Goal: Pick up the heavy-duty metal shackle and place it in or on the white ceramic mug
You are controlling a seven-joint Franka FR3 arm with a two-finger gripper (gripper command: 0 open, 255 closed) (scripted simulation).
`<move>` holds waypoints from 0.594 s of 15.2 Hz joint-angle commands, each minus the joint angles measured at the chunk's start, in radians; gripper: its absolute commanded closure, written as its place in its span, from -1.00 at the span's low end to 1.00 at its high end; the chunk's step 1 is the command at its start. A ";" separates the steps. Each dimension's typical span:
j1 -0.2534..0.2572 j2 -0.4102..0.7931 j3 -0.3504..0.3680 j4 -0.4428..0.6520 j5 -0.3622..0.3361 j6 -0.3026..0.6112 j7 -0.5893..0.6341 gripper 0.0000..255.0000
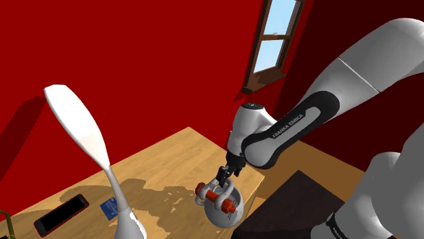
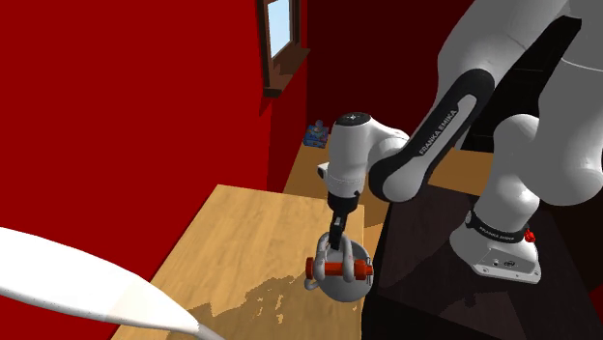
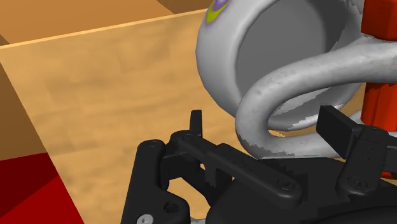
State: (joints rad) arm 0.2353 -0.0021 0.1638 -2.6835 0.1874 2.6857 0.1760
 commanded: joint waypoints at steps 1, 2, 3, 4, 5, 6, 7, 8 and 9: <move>-0.004 -0.069 -0.004 0.006 -0.003 -0.076 0.000 -1.00; -0.006 -0.098 -0.006 0.009 -0.004 -0.108 0.001 -1.00; -0.005 -0.098 -0.006 0.009 -0.004 -0.108 0.001 -1.00; -0.005 -0.098 -0.006 0.009 -0.004 -0.108 0.001 -1.00; -0.005 -0.098 -0.006 0.009 -0.004 -0.108 0.001 -1.00; -0.005 -0.098 -0.006 0.009 -0.004 -0.108 0.001 -1.00; -0.005 -0.098 -0.006 0.009 -0.004 -0.108 0.001 -1.00; -0.005 -0.098 -0.006 0.009 -0.004 -0.108 0.001 -1.00; -0.005 -0.098 -0.006 0.009 -0.004 -0.108 0.001 -1.00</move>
State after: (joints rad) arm 0.2300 -0.0998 0.1575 -2.6744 0.1833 2.5776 0.1767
